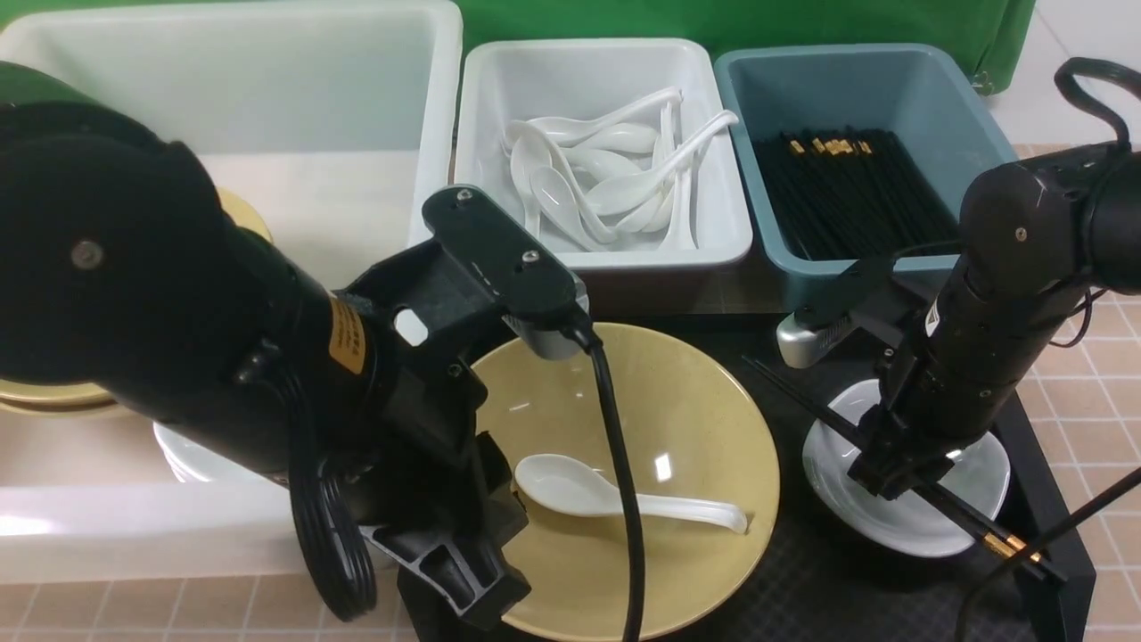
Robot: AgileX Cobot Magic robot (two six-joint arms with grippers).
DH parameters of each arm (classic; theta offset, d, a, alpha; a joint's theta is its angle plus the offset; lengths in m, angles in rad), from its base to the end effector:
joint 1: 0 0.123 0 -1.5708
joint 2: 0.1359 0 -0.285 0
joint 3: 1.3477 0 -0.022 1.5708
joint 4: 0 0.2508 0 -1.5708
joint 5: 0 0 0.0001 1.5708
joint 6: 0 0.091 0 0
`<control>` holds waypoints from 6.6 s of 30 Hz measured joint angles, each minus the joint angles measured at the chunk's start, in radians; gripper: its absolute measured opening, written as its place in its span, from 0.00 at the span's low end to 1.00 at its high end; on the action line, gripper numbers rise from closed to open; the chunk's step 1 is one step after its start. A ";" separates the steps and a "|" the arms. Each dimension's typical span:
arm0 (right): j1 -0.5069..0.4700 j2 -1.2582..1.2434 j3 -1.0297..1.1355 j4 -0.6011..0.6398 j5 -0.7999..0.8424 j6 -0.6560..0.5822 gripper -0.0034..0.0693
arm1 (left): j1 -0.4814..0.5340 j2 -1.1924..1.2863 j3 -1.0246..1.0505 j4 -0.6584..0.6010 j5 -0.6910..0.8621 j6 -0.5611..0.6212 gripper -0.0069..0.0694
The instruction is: On brown table put chopsticks spoon bowls plates into blue grey white boxes.
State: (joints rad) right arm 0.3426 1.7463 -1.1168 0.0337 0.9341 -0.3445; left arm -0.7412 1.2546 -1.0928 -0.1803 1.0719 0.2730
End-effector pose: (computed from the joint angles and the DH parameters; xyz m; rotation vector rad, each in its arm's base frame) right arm 0.3025 0.1105 0.1931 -0.9993 2.8783 0.0426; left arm 0.1660 -0.1713 0.3249 1.2705 2.4347 -0.3740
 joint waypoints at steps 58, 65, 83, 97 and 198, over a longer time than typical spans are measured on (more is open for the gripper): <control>0.084 0.038 -0.753 0.089 0.308 -0.026 0.67 | 0.239 -0.340 0.148 0.100 -0.183 -0.119 0.08; 0.315 -0.019 -0.421 0.097 0.304 -0.193 0.67 | 0.239 -0.430 0.253 0.048 -0.225 -0.129 0.08; 0.404 0.229 -0.356 -0.022 0.082 -0.236 0.62 | 0.239 -0.433 0.322 0.038 -0.281 -0.129 0.08; 0.379 0.198 -0.547 -0.034 0.230 -0.193 0.28 | 0.239 -0.377 0.320 0.154 -0.360 -0.219 0.08; 0.544 -0.355 -0.624 0.093 0.222 -0.071 0.10 | 0.928 -0.021 -0.201 -0.434 -0.026 0.083 0.10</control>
State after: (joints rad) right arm 0.8866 1.3914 -1.7408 0.1267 1.1565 -0.4153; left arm 0.1871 1.2341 -1.2937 -0.6142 1.0463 0.3557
